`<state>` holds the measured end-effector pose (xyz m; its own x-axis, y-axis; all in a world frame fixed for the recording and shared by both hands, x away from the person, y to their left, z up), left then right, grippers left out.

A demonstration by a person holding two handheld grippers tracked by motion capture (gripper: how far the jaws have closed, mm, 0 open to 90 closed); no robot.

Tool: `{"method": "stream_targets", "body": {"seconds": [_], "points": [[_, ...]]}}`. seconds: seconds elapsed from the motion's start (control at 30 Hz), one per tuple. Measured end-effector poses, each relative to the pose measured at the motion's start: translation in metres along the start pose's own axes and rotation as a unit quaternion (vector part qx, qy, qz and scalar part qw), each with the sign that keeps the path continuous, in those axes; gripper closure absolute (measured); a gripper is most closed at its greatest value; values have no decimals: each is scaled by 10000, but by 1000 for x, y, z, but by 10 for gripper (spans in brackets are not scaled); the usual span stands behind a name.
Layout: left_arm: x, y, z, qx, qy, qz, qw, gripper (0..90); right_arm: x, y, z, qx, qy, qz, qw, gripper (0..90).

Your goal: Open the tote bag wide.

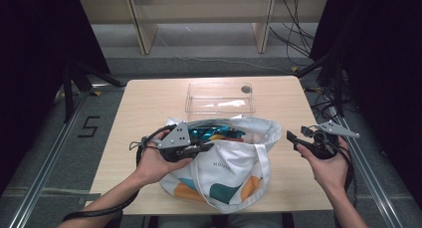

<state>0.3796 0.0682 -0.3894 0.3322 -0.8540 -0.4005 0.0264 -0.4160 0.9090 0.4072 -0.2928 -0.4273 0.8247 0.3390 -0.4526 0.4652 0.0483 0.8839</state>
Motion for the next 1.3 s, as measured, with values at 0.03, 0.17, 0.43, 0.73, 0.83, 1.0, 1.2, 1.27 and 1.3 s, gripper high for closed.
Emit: {"method": "stream_targets", "body": {"seconds": [0.03,0.17,0.43,0.73,0.83,1.0,1.2,1.27,1.3], "points": [[0,0,1,1,-17,26,10000,860,0,0,0,0,0,0,10000,401],[-4,4,5,103,-125,86,9998,870,1,-1,1,-53,18,42,10000,401],[-11,7,17,339,-374,158,9986,870,1,0,1,-60,27,15,10000,400],[-12,3,30,417,-720,23,9965,870,1,-1,2,-37,20,3,10000,399],[-12,1,35,407,-823,-25,9958,870,0,-1,3,-45,-2,-47,10000,397],[-10,-3,41,436,-955,-162,9943,870,1,-2,3,-32,88,-68,9999,396],[-2,-13,49,344,-1091,-392,9927,870,1,-2,2,29,71,-81,9999,395],[-1,-15,50,408,-1138,-448,9917,871,0,-3,-1,160,43,-154,9997,396],[1,-17,51,339,-1131,-488,9918,871,0,-4,0,87,27,-189,9998,395]]}}
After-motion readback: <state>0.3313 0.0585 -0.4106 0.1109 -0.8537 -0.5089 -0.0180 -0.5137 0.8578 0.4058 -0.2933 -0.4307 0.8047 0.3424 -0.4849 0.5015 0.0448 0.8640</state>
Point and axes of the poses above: each handheld gripper's, and its own axes: x roughly forward along the jaws, y roughly out of its top, z roughly to its right, the point moved 4 cm from there along x, roughly forward along the jaws, and after that the axes turned 2 degrees about -y, right-handed, at the moved point
